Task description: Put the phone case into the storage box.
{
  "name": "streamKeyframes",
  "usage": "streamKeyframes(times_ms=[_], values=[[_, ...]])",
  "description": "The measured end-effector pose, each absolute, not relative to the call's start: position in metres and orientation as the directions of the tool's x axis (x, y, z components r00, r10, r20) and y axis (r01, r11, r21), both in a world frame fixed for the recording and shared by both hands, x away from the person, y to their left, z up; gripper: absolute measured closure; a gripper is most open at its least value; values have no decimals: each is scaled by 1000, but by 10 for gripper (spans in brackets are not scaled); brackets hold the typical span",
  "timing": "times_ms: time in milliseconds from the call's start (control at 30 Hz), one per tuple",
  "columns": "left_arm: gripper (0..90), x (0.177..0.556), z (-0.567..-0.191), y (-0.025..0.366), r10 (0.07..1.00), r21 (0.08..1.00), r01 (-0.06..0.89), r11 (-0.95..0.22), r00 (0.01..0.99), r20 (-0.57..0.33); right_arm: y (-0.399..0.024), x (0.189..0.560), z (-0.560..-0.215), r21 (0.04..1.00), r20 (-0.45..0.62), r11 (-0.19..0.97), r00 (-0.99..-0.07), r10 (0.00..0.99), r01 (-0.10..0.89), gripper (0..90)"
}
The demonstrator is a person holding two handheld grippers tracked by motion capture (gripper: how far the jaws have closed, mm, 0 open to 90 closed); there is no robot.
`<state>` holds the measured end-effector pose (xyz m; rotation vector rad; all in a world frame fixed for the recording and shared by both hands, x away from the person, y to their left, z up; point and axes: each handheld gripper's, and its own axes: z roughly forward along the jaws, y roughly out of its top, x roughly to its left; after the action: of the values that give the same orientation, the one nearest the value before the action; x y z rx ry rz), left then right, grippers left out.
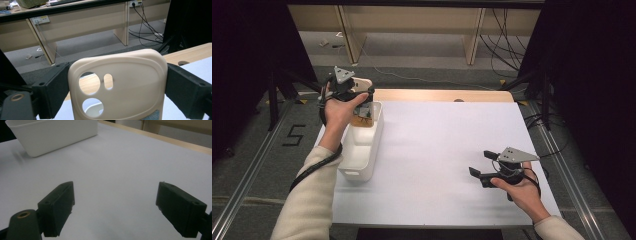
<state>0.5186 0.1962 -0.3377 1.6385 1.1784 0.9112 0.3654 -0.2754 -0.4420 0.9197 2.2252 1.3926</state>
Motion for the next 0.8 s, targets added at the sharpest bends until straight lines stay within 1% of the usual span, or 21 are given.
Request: streamKeyframes(times_ms=[800], values=[[108,527,-343,196,959,940,306,-150,278,62,-275,365,-442,892,38,303,-724,688,335,161]])
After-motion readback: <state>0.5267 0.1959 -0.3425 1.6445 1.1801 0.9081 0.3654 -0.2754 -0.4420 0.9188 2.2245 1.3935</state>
